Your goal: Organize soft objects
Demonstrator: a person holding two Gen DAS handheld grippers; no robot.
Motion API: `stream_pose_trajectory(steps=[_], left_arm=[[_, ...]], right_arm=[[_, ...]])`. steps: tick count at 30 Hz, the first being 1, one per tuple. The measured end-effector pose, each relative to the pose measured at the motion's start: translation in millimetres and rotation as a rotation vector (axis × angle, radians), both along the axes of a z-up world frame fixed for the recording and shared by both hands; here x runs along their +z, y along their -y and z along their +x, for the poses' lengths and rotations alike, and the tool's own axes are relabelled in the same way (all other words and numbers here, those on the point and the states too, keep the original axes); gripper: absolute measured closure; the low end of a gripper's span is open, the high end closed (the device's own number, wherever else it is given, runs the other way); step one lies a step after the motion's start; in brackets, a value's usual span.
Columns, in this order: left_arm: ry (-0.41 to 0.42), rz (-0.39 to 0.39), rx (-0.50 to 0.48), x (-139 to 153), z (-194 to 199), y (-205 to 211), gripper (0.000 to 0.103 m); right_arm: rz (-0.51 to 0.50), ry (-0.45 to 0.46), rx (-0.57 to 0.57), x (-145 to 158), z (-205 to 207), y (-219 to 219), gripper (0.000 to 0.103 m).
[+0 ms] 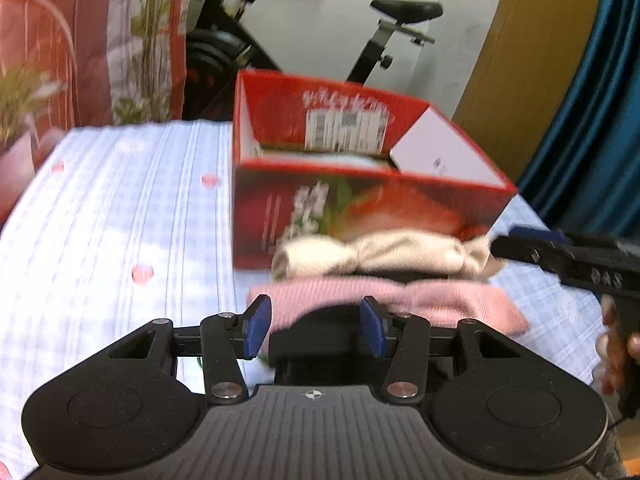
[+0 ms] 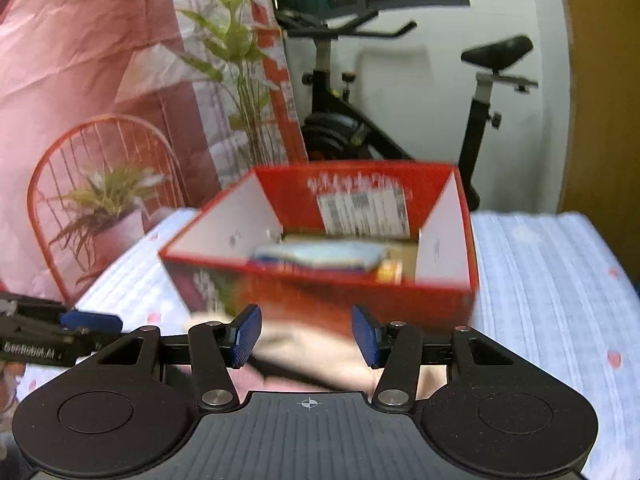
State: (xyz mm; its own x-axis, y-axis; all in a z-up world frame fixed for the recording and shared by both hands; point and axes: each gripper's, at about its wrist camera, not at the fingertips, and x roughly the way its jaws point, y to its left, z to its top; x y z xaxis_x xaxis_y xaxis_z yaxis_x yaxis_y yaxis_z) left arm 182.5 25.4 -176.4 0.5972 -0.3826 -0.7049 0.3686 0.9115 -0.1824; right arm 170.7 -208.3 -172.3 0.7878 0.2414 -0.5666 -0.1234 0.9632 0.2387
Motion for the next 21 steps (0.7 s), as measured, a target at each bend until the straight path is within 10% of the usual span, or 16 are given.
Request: stream_pose_trajectory(steps=[21], left_arm=[[-0.105, -0.086, 0.037, -57.3, -23.2, -6.3, 0.051]], right_arm=[[0.041, -0.278, -0.036, -93.7, -61.9, -6.1, 0.052]])
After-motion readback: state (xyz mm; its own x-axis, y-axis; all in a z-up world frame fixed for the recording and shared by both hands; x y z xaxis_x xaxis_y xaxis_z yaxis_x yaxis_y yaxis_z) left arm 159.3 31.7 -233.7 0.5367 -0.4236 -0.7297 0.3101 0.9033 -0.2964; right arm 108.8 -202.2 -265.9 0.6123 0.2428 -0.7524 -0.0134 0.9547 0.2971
